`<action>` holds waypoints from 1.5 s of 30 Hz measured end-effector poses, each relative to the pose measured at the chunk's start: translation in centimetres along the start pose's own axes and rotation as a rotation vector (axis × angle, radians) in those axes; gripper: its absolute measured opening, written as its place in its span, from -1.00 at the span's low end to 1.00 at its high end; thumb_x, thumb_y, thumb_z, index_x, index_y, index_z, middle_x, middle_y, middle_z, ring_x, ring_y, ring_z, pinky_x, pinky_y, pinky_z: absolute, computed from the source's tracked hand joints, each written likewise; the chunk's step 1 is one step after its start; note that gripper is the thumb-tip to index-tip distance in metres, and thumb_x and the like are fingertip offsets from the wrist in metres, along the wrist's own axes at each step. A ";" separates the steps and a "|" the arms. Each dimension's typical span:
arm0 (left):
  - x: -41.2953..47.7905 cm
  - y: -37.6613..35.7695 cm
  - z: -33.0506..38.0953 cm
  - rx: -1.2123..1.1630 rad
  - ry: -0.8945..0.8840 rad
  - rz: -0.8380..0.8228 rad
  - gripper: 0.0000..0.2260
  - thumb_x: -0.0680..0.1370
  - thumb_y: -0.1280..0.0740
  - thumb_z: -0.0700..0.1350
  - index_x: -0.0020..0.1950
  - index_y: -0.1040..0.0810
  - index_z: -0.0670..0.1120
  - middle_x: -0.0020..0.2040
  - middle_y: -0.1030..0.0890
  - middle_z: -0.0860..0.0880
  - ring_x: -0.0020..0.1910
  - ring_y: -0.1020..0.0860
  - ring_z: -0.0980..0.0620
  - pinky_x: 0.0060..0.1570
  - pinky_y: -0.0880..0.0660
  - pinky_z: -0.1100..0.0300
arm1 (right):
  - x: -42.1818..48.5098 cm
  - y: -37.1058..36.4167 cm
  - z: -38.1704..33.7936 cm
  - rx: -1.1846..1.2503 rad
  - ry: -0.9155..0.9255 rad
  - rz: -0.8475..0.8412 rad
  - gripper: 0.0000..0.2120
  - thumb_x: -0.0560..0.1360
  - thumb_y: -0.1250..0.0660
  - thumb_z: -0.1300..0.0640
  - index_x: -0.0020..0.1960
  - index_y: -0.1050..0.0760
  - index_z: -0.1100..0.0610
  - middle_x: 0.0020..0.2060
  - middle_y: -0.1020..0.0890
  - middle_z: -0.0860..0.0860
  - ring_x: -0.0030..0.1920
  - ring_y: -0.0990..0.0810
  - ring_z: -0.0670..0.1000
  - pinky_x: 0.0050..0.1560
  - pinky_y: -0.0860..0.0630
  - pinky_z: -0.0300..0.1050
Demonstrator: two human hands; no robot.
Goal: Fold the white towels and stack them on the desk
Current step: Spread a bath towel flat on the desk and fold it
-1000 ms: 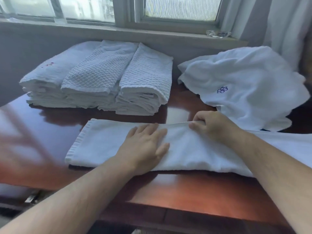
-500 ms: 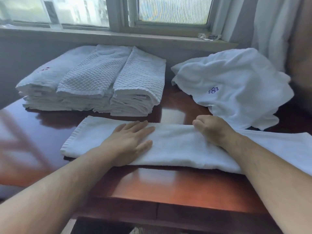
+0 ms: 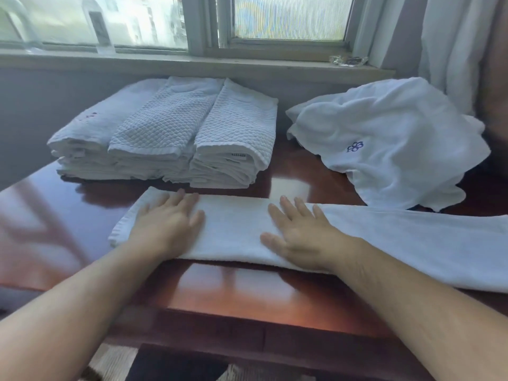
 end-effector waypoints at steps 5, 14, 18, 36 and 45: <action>-1.6 0.7 -3.5 -0.071 0.386 -0.007 -0.46 0.60 0.02 0.24 0.51 -0.22 0.03 0.47 -0.29 -0.20 0.42 -0.26 -0.29 0.41 -0.20 -0.16 | 2.4 0.3 -5.5 0.047 0.157 0.032 -0.37 0.65 0.10 -0.30 0.65 0.04 -0.07 0.65 0.15 0.06 0.63 0.23 0.12 0.57 0.25 0.19; -1.8 3.3 -4.0 -0.206 0.316 -0.078 -0.32 0.61 -0.24 0.00 0.63 0.05 -0.04 0.51 -0.25 -0.22 0.47 -0.24 -0.27 0.42 -0.25 -0.09 | 2.8 -0.9 -7.5 -0.045 0.200 0.057 -0.35 0.63 0.13 -0.31 0.65 0.15 -0.11 0.65 0.20 0.00 0.63 0.27 0.08 0.59 0.26 0.10; -1.5 4.2 -4.8 -0.340 0.312 -0.101 -0.13 0.51 -0.43 -0.06 0.64 0.06 -0.05 0.44 -0.37 -0.23 0.27 -0.47 -0.23 0.07 -0.50 0.01 | 2.4 -1.1 -7.7 -0.041 0.204 0.053 -0.34 0.63 0.13 -0.32 0.65 0.15 -0.11 0.65 0.19 -0.02 0.62 0.27 0.06 0.56 0.28 0.07; -3.7 4.9 -6.8 -1.661 0.248 0.035 -0.16 0.54 -0.42 -0.31 0.62 -0.05 0.20 0.02 -0.73 -0.11 0.04 -0.69 -0.19 -0.13 -0.67 0.00 | 2.3 -0.8 -7.4 0.221 0.240 0.123 -0.48 0.61 0.00 -0.29 0.48 -0.38 -0.15 0.53 -0.28 -0.17 0.58 -0.12 -0.06 0.57 0.00 0.02; -3.2 7.3 5.9 -1.458 -0.074 -0.136 -0.23 0.57 -0.39 -0.30 0.64 -0.07 0.06 0.21 -0.63 -0.16 0.09 -0.66 -0.11 -0.01 -0.59 0.04 | 1.0 3.4 -5.5 1.610 -0.066 0.025 -0.27 0.63 0.00 -0.35 0.11 -0.65 0.23 -0.06 -0.72 0.23 -0.14 -0.71 0.18 -0.18 -0.57 -0.03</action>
Point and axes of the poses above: each hand's wrist, its own x-axis towards the middle knuckle, its own y-axis out of the back of the hand, z = x × y, the point moved 2 cm from there along x, towards the middle knuckle
